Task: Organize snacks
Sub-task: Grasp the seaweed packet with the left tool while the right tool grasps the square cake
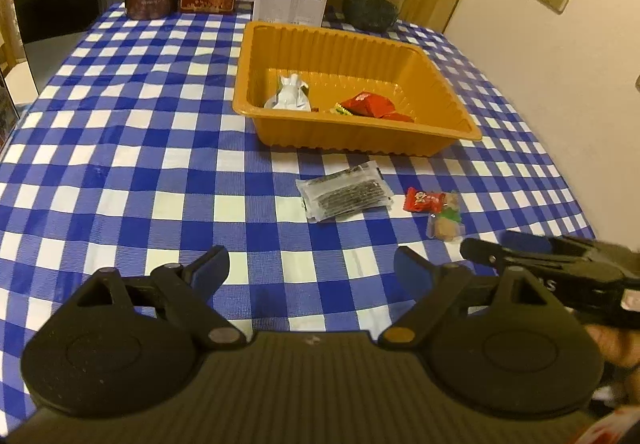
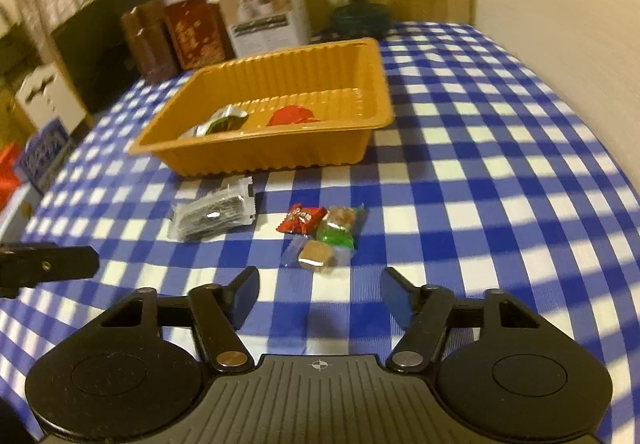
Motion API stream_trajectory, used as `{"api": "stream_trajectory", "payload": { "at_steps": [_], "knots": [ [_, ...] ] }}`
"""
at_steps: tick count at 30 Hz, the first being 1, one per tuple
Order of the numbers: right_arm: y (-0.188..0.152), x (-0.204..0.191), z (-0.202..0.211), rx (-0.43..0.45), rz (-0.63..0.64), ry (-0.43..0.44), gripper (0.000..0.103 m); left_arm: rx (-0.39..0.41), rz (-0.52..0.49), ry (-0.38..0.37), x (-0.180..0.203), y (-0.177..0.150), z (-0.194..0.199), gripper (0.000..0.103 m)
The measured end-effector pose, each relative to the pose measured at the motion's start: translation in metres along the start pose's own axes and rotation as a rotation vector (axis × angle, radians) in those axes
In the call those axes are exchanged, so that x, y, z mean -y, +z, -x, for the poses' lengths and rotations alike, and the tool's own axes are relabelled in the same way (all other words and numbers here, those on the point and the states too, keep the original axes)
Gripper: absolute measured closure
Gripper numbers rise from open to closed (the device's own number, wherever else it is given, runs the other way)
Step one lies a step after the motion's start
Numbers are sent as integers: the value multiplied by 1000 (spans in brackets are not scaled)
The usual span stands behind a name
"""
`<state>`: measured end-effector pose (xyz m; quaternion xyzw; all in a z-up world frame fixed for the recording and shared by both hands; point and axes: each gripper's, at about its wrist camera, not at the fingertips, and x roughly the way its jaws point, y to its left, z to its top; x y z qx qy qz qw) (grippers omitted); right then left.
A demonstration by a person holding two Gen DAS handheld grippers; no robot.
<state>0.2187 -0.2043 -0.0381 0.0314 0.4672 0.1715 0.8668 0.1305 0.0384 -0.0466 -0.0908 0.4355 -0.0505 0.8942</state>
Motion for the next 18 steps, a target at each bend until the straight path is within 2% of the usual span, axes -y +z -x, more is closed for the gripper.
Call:
{"api": "stream_trajectory", "payload": {
  "at_steps": [7, 11, 15, 18],
  "knots": [
    [8, -2, -37, -32, 204, 4, 63, -19, 28, -11, -6, 2, -18, 15],
    [7, -8, -47, -29, 297, 39, 65, -19, 38, -22, -9, 3, -22, 15],
    [4, -9, -54, -47, 302, 61, 67, -24, 37, -26, -9, 4, -26, 15],
    [2, -11, -53, -54, 276, 70, 78, -29, 35, -24, -10, 3, -27, 15]
  ]
}}
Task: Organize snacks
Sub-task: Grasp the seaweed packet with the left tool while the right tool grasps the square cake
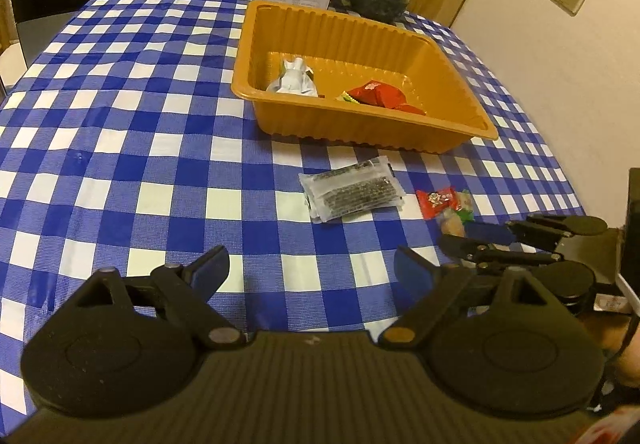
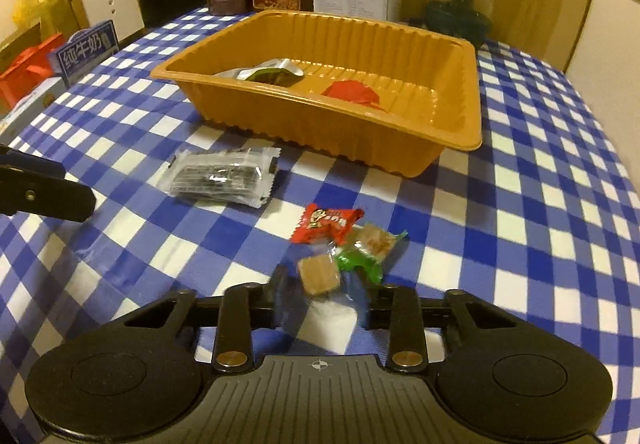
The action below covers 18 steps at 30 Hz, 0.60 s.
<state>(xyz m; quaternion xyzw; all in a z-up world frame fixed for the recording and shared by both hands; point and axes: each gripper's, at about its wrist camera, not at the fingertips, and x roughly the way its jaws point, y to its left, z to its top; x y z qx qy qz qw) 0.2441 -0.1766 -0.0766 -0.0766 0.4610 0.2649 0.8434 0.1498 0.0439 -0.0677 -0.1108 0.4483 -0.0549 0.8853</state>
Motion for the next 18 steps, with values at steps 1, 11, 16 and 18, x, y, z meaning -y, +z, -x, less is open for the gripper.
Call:
{"api": "stream_trajectory", "payload": {
  "at_steps": [1, 11, 16, 18],
  "knots": [
    [0, -1, 1, -3, -8, 1, 78, -1, -2, 0, 0, 0, 0, 15],
    [1, -8, 3, 14, -78, -15, 77, 3, -96, -1, 3, 9, -7, 15],
    [2, -14, -1, 38, -62, -32, 77, 10, -172, -14, 5, 16, -15, 15],
    [2, -14, -2, 44, -71, -35, 77, 11, -207, -16, 7, 19, -19, 15]
  ]
}}
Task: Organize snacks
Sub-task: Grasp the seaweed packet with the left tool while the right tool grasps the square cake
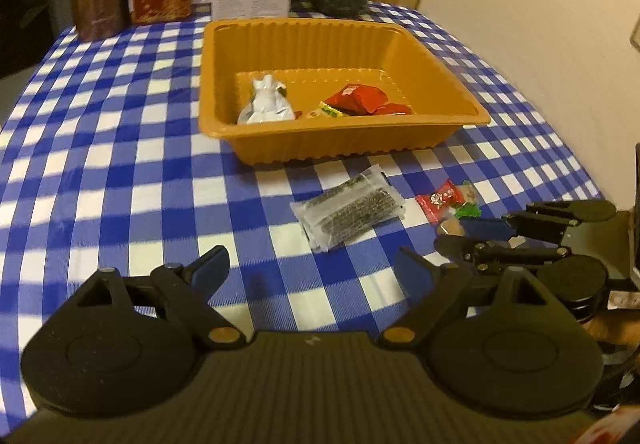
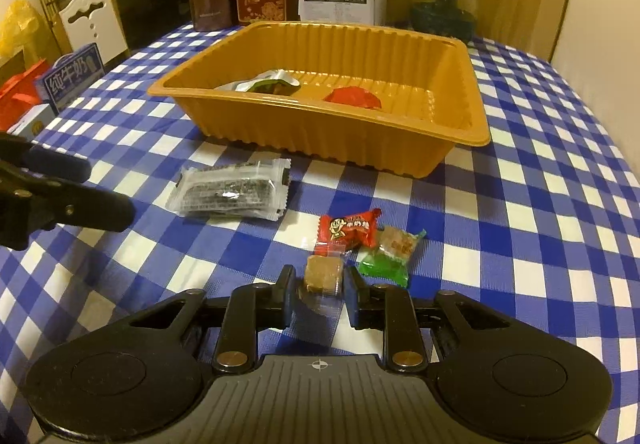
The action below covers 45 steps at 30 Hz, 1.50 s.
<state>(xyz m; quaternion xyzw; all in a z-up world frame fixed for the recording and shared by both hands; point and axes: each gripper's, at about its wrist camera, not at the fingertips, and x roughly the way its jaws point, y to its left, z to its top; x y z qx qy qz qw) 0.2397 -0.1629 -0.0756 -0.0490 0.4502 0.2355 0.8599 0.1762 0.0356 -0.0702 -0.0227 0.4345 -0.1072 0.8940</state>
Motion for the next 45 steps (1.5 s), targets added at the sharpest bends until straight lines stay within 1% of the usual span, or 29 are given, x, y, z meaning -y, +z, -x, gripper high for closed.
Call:
{"api": "stream_trajectory", "payload": {
  "at_steps": [2, 5, 9, 10, 14, 16, 18, 19, 23, 24, 25, 26, 27, 29, 32, 35, 37, 39, 41, 45],
  "knots": [
    [1, 2, -1, 1, -26, 3, 77, 2, -28, -8, 1, 3, -4, 15],
    [3, 4, -1, 6, -63, 5, 77, 1, -45, -28, 0, 6, -11, 15],
    [1, 0, -1, 7, -24, -11, 78, -6, -79, -35, 1, 10, -21, 18],
    [1, 0, 0, 5, -28, -17, 81, -9, -93, -38, 2, 11, -24, 20],
    [0, 6, 7, 12, -92, -34, 82, -6, -187, -55, 9, 14, -38, 28],
    [0, 9, 12, 22, -118, -34, 82, -1, -257, -73, 15, 16, -45, 28],
    [-1, 11, 17, 28, -140, -33, 82, -2, -327, -75, 21, 18, -54, 29],
    [-2, 12, 18, 30, -148, -33, 82, -5, -356, -75, 24, 20, -58, 31],
    [-4, 14, 20, 26, -175, -38, 82, -17, -415, -101, 30, 25, -72, 35],
    [-5, 15, 20, 23, -185, -39, 82, -25, -420, -107, 30, 26, -76, 36],
    [-5, 16, 20, 20, -193, -38, 82, -33, -424, -110, 31, 27, -80, 40],
    [-6, 17, 19, 19, -199, -38, 82, -36, -426, -113, 32, 28, -81, 47],
    [-6, 17, 19, 19, -203, -39, 82, -36, -428, -115, 33, 28, -82, 52],
    [-6, 18, 20, 19, -211, -38, 82, -36, -424, -105, 35, 26, -80, 58],
    [-8, 17, 21, 21, -226, -35, 82, -48, -371, -87, 34, 21, -73, 66],
    [-8, 17, 22, 24, -234, -36, 82, -64, -290, -57, 34, 12, -63, 67],
    [-9, 16, 22, 19, -240, -33, 82, -56, -259, -53, 34, 4, -58, 67],
    [-9, 15, 21, 17, -242, -30, 82, -37, -252, -42, 35, -1, -57, 66],
    [-9, 14, 22, 19, -246, -28, 82, -37, -247, -37, 35, -2, -58, 64],
    [-10, 13, 25, 21, -263, -26, 82, -31, -243, -32, 34, -2, -60, 65]
  ]
}}
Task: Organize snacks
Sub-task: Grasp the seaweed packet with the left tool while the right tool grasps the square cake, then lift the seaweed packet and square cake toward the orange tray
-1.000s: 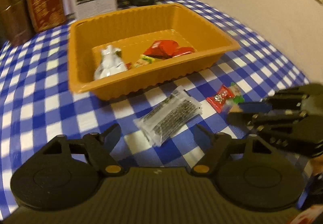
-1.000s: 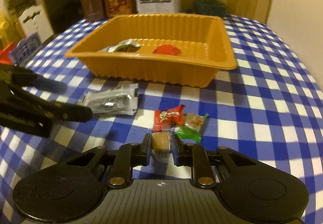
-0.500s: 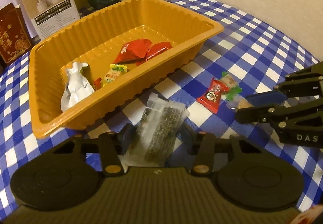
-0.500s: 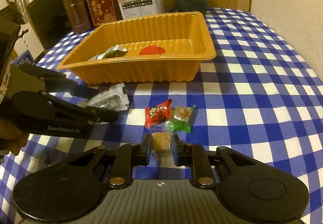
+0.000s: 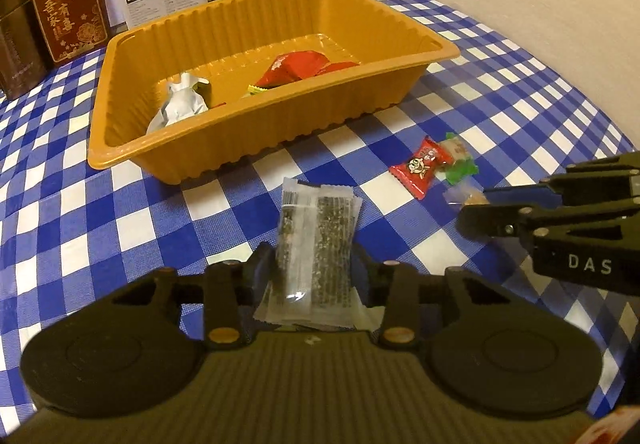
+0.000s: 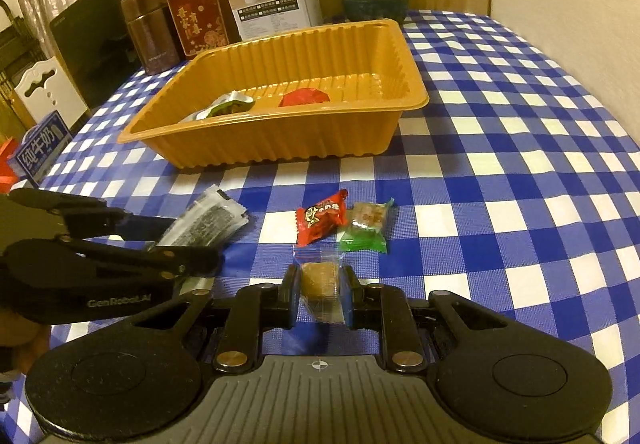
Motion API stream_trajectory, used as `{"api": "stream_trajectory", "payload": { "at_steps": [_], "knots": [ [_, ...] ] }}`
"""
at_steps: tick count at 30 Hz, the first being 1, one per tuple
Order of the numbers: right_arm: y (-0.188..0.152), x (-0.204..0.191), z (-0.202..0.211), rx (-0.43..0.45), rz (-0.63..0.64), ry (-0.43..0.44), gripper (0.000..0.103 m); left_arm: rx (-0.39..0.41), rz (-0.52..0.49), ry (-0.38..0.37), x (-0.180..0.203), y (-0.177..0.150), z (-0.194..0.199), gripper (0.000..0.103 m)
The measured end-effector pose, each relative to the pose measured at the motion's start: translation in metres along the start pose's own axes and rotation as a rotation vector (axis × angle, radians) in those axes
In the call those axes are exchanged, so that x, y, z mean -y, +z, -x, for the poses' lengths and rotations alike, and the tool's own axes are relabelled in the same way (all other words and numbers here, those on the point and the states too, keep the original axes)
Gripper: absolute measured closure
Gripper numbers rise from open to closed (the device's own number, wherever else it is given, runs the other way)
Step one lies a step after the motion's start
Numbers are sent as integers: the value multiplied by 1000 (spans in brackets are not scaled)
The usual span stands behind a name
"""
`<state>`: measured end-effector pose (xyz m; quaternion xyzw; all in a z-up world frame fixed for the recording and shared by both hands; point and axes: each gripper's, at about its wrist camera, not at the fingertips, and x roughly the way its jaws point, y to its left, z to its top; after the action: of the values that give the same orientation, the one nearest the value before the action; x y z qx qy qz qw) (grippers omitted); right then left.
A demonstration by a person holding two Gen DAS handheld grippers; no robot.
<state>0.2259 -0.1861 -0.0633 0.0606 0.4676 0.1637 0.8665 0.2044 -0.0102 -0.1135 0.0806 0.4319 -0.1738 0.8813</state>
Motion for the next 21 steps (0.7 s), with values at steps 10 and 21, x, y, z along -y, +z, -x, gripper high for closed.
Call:
{"api": "stream_trajectory", "payload": {
  "at_steps": [10, 21],
  "knots": [
    [-3, -7, 21, 10, -25, 6, 82, -20, 185, 34, 5, -20, 32, 68],
    [-8, -28, 67, 48, -14, 32, 82, 11, 346, 54, 13, -39, 99, 68]
  ]
}}
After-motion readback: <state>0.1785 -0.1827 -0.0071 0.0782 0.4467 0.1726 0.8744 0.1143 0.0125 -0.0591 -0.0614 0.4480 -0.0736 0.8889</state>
